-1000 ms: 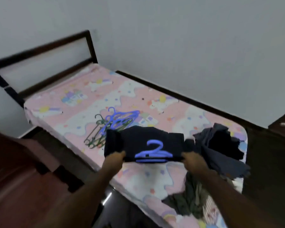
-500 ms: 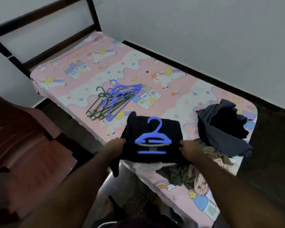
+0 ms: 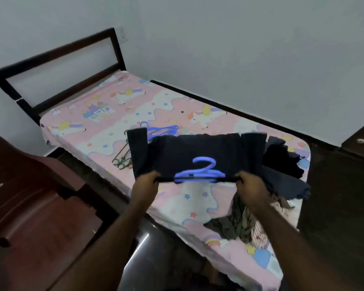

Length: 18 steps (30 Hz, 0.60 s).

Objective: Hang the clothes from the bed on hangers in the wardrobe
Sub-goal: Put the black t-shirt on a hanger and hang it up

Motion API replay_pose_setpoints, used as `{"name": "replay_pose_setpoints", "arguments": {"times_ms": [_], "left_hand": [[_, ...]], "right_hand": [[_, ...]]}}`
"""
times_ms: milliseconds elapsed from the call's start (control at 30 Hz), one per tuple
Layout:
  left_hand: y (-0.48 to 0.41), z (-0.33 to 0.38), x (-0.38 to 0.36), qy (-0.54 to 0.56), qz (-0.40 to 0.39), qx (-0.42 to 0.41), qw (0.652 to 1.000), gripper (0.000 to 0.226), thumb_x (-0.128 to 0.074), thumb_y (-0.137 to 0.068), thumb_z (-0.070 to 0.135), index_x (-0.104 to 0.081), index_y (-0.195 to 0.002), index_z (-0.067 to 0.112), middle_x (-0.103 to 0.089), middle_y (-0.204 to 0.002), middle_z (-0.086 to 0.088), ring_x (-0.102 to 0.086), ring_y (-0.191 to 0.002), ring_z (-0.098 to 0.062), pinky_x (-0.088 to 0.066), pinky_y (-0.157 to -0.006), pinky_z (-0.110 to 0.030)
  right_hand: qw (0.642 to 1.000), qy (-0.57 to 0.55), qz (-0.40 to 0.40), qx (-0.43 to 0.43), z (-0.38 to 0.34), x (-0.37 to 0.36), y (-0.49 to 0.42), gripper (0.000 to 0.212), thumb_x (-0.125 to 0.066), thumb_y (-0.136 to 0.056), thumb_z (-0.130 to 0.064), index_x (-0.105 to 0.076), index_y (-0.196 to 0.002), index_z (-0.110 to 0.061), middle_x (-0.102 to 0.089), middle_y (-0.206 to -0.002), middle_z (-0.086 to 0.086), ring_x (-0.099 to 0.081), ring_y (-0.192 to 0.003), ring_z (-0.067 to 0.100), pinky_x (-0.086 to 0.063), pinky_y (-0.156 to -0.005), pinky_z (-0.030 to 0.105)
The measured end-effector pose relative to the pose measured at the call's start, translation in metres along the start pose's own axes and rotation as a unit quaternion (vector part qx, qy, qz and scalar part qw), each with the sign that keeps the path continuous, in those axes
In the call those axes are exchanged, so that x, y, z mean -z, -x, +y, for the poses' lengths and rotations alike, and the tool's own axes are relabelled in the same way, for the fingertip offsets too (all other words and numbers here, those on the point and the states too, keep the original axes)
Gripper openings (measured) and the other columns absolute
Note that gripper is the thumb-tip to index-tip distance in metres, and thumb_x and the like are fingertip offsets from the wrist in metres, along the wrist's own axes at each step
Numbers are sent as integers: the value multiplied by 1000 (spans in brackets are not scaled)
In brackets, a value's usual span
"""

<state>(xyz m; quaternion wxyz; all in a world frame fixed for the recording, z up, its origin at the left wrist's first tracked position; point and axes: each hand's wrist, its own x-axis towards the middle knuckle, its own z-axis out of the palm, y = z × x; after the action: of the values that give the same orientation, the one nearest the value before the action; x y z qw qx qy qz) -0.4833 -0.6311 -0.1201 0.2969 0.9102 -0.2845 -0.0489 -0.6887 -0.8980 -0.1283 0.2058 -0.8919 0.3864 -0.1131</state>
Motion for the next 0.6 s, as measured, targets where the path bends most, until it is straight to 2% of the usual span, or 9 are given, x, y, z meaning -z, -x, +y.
{"name": "replay_pose_setpoints", "arguments": {"times_ms": [100,300,433,500,600], "left_hand": [[53,-47,-29,-51,-147,44,987,23,-58,-86,11,-70,-104,18,-72,-101,-11,-65,-98,-32,-49,-78,-34],[122,-93,-40,-73,-241,62,966,28,-54,-84,12,-69,-106,19,-71,-102,-9,-66,-97,-30,-51,-81,-35],[137,-96,-35,-111,-291,38,950,24,-53,-86,9,-67,-105,11,-68,-100,-10,-64,-96,-30,-50,-79,-36],[124,-94,-24,-133,-300,13,945,22,-53,-86,10,-66,-104,9,-65,-97,-10,-63,-97,-30,-49,-80,-36],[73,-74,1,-135,-243,-37,960,22,-58,-84,12,-67,-104,9,-67,-101,-16,-62,-99,-34,-47,-80,-34]], "right_hand": [[989,51,-123,-62,22,-46,62,22,-54,-85,-20,-65,-104,-20,-72,-101,10,-65,-95,34,-50,-75,36],[974,72,-208,-61,28,-84,144,14,-51,-87,-11,-62,-95,-12,-69,-95,13,-63,-92,35,-36,-66,33],[966,91,-231,-73,29,-89,167,16,-47,-89,-8,-62,-95,-11,-67,-100,14,-63,-96,34,-36,-67,31],[962,109,-246,-49,21,-80,155,14,-51,-89,-10,-63,-95,-12,-67,-103,14,-63,-100,33,-39,-71,32],[970,115,-215,-8,-5,-42,107,13,-56,-89,-14,-66,-95,-7,-68,-100,19,-64,-97,36,-43,-73,33]]}}
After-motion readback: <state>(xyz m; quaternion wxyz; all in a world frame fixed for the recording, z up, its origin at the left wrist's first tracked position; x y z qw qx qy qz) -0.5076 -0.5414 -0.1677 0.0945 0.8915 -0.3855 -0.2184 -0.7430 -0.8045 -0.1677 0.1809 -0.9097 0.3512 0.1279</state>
